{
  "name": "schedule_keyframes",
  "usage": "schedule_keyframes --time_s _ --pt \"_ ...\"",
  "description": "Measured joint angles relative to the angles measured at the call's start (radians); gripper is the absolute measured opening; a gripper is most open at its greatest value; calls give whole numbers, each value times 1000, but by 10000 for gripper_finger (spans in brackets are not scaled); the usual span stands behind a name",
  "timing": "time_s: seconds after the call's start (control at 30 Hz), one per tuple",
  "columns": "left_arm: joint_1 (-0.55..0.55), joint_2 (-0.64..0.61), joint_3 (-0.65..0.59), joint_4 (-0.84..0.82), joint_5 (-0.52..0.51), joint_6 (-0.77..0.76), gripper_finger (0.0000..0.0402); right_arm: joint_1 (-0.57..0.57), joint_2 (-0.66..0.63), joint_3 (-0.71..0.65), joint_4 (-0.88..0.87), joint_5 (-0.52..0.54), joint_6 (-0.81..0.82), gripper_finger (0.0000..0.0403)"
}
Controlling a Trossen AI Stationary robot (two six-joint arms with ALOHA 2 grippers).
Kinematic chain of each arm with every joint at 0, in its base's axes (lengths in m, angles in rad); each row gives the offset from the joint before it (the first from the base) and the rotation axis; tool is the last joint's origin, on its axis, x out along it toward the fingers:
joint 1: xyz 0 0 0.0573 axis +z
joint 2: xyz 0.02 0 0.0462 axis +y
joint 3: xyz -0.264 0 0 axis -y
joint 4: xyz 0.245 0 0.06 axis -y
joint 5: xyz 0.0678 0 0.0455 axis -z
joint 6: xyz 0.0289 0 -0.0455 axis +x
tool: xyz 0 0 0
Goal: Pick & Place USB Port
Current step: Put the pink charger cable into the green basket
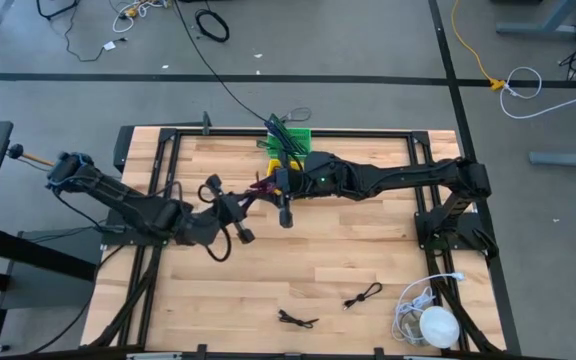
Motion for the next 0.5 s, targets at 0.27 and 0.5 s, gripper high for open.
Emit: schedule_keyframes --time_s 0.27,0.5 --pt "13 0 0 1 -14 14 55 -4 -1 1 -68 105 -42 8" --pt "6 -5 1 -48 -70 36 56 -25 2 -1 -88 116 -42 6"
